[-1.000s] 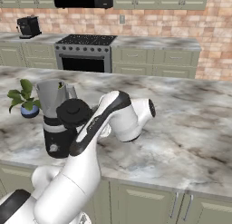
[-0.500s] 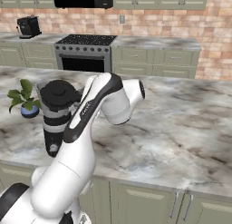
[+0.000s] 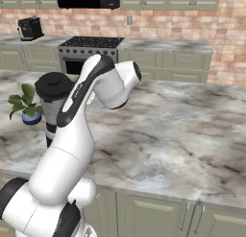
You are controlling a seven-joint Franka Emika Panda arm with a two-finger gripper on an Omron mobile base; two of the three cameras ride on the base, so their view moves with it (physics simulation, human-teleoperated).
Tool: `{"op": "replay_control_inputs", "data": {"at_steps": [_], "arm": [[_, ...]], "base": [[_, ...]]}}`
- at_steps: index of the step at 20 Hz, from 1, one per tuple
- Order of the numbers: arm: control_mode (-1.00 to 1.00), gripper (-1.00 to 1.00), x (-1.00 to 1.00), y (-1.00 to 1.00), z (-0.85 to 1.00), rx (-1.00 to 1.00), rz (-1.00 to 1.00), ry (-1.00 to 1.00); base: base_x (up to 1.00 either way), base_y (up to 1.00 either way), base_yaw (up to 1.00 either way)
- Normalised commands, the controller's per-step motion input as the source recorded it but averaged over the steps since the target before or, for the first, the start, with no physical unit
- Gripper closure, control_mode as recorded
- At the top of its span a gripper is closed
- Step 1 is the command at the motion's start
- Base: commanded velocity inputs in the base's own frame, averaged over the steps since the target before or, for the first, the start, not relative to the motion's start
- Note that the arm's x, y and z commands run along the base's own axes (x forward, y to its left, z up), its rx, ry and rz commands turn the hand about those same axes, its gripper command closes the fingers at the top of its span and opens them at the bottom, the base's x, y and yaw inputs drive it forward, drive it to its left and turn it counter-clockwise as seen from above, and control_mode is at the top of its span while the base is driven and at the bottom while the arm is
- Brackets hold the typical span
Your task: Open the blender lid, put the banana in the blender, close the lid, and start the blender.
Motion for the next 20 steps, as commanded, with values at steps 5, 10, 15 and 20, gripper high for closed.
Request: {"op": "replay_control_inputs", "data": {"at_steps": [5,10,15,20], "arm": [[-1.00,1.00,0.44,0.08,0.00,-0.06,0.00,0.05],[-1.00,1.00,0.13,0.20,0.00,-0.08,-0.06,0.07],[-1.00,1.00,0.03,0.32,0.00,-0.13,-0.15,0.13],[-1.00,1.00,0.07,0.26,-0.10,-0.12,-0.14,0.08]], "base": [[0.00,0.00,0.00],[0.00,0.00,0.00],[0.00,0.00,0.00],[0.00,0.00,0.00]]}}
